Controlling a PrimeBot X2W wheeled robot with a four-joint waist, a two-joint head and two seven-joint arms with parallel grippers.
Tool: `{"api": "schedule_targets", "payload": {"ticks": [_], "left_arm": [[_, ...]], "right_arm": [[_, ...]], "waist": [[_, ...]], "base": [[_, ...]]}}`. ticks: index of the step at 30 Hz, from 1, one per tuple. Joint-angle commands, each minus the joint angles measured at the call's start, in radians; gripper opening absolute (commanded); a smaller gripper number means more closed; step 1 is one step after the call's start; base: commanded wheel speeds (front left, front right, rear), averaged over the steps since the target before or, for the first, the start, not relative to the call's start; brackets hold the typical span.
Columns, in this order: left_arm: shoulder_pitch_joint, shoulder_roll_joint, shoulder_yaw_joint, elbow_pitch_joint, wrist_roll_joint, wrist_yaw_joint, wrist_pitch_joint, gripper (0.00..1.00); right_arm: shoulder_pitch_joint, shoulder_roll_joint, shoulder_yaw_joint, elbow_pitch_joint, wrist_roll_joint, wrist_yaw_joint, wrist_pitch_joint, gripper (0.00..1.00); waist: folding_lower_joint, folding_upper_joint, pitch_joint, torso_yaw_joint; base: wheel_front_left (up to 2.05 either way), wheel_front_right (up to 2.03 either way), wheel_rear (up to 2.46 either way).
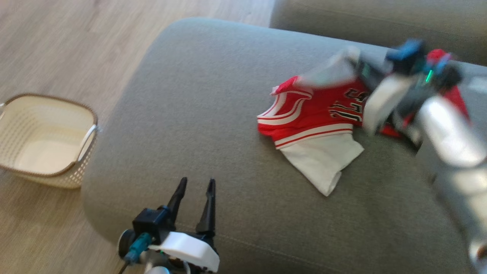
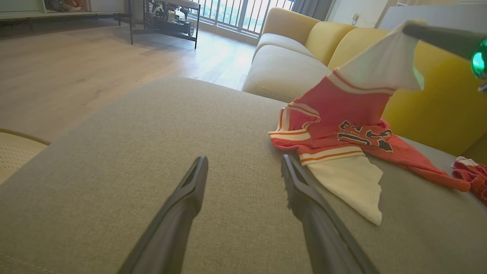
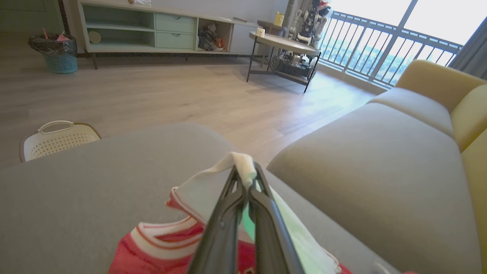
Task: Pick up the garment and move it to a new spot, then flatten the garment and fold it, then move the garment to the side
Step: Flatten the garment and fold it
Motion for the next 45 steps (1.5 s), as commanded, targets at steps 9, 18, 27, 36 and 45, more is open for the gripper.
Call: {"api": "schedule_targets", "payload": {"ticks": [9,18,27,36,45], "left_arm": [[-0.07,0.001,-0.065,-0.106,-0.075,0.046,-0.008,1.0],[-0.081,0.001,-0.105,-0.184,-0.115,0.112,-0.008,1.0],[-0.1,0.001,-0.137,-0.179,-0.119,0.123,-0.008,1.0],[-0.138,0.001,-0.129,-0.115,-0.089,0.08,-0.008,1.0],[-0.119,0.001,0.007,-0.06,-0.039,0.038,-0.008,1.0]], "right_arm": [[-0.538,-0.089,0.052,0.08,-0.073,0.0,0.121,0.0],[-0.792,-0.037,0.068,0.4,-0.261,0.0,0.029,0.0],[-0.751,-0.003,0.007,0.534,-0.346,0.0,0.004,1.0],[-0.654,-0.017,-0.054,0.55,-0.297,0.0,-0.079,1.0],[-0.431,0.052,-0.07,0.442,-0.141,0.0,-0.147,1.0]], "waist": [[0.0,0.0,0.191,0.155],[0.0,0.0,0.319,0.201],[0.0,0.0,0.301,0.196],[0.0,0.0,0.188,0.165],[0.0,0.0,0.022,-0.011]], "base": [[0.0,0.0,0.0],[0.0,0.0,0.0],[0.0,0.0,0.0],[0.0,0.0,0.0],[0.0,0.0,0.0]]}}
